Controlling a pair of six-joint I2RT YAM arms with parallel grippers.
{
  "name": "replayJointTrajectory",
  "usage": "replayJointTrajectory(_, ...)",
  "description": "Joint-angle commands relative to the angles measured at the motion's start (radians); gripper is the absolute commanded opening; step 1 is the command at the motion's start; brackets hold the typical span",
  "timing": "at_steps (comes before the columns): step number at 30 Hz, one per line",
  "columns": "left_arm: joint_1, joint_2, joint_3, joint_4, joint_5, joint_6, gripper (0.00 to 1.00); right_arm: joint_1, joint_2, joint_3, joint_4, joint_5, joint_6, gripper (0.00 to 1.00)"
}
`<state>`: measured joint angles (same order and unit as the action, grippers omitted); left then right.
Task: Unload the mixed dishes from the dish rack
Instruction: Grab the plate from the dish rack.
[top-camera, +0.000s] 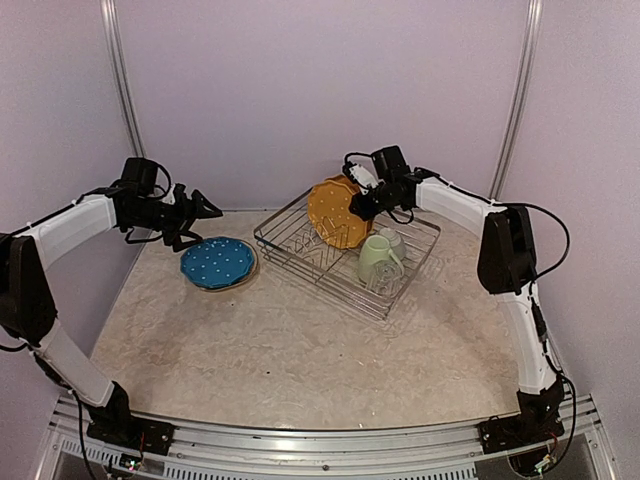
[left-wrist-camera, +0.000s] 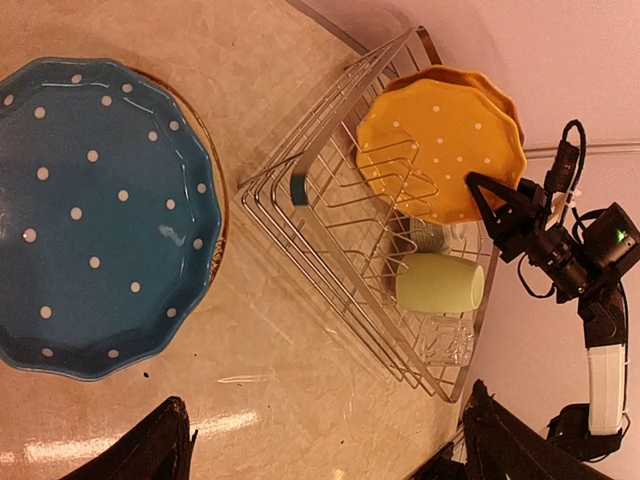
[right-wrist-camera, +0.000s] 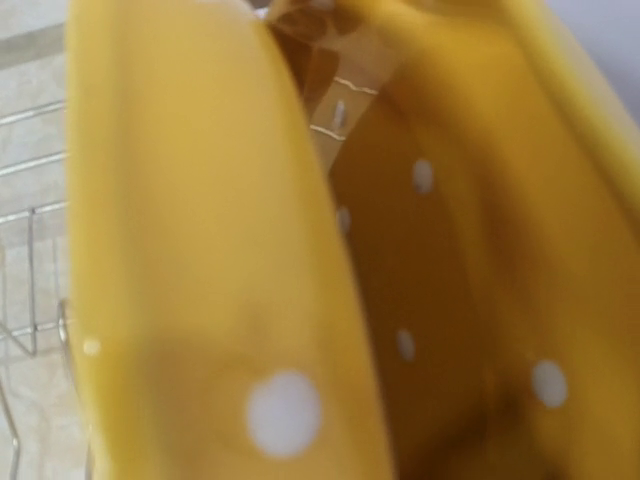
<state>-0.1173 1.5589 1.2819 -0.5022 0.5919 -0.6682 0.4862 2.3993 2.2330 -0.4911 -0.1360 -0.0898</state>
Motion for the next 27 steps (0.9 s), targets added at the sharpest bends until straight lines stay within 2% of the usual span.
replayJointTrajectory(1, -0.013, -0.002, 0.025, -0.003, 0.011, 0.016, 0.89, 0.042, -0.123, 0.046, -0.01, 0.108, -0.038, 0.0)
replayJointTrajectory(9, -0.025, -0.014, 0.025, -0.006, -0.002, 0.022, 0.89, 0.099, -0.184, 0.045, 0.014, 0.261, -0.131, 0.0)
replayJointTrajectory(18, -0.03, -0.027, 0.023, -0.009, -0.011, 0.024, 0.89, 0.227, -0.223, 0.034, 0.095, 0.664, -0.327, 0.0)
replayJointTrajectory(23, -0.033, -0.031, 0.023, -0.007, -0.008, 0.023, 0.89, 0.271, -0.272, -0.001, 0.112, 0.733, -0.333, 0.0)
replayJointTrajectory(27, -0.035, -0.034, 0.022, -0.003, 0.004, 0.019, 0.89, 0.292, -0.342, -0.057, 0.109, 0.727, -0.236, 0.0)
